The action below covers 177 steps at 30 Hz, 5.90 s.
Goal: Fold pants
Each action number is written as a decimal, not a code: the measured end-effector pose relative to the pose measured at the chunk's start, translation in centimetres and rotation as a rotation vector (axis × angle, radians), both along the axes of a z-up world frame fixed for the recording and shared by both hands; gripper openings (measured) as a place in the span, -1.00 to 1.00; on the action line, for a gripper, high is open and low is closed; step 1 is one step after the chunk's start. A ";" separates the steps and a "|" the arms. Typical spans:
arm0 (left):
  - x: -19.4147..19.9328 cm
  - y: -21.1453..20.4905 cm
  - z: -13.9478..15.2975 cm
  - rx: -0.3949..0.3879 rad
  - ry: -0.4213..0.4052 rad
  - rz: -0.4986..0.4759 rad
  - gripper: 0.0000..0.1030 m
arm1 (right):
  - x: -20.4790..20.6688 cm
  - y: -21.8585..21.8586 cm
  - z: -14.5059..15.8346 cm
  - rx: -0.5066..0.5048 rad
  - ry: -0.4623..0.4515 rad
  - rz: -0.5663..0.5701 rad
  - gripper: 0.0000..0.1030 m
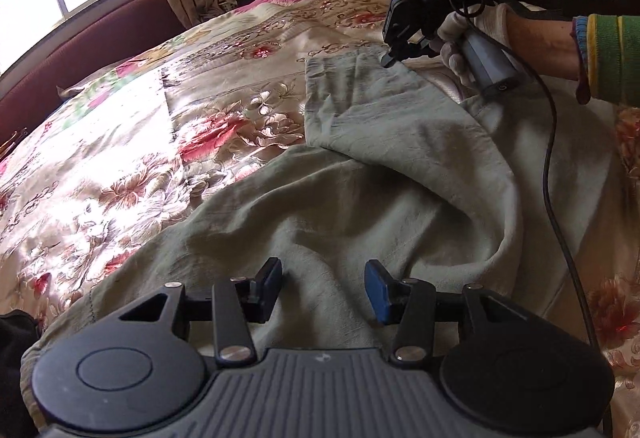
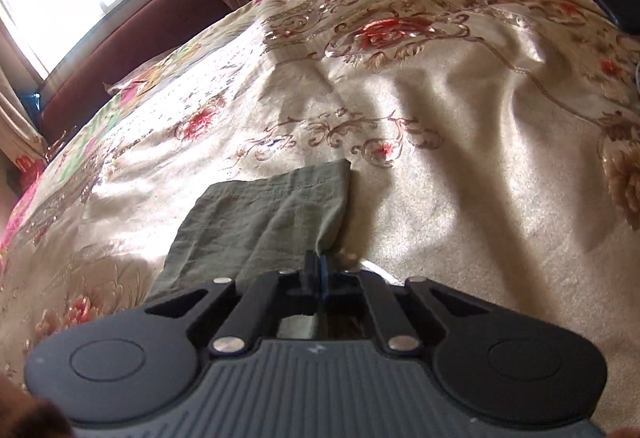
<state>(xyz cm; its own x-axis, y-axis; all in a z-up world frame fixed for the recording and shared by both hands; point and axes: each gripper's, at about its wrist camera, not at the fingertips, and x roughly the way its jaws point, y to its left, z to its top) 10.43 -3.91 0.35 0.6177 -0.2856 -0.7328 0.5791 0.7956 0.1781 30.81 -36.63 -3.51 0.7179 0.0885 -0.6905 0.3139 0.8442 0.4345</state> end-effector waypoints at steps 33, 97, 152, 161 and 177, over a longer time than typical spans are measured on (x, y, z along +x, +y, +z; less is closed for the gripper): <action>-4.7 -6.3 0.0 0.157 -0.028 -0.146 0.17 | -27.5 -15.6 2.4 0.275 -0.210 -0.427 -0.76; -5.5 -6.4 -0.6 0.157 -0.035 -0.158 0.27 | -30.1 -16.2 2.7 0.225 -0.127 -0.378 0.10; -6.2 -8.4 0.4 -0.003 0.022 -0.213 0.37 | -31.2 -10.2 9.9 -0.113 -0.179 -0.181 -0.13; -6.0 -5.1 -0.5 -0.007 0.051 -0.142 0.58 | -17.8 1.1 3.8 -0.112 0.106 0.299 -0.43; -5.1 -4.3 -0.9 -0.071 0.069 -0.143 0.63 | -11.6 5.6 4.7 -0.141 0.139 0.645 -0.27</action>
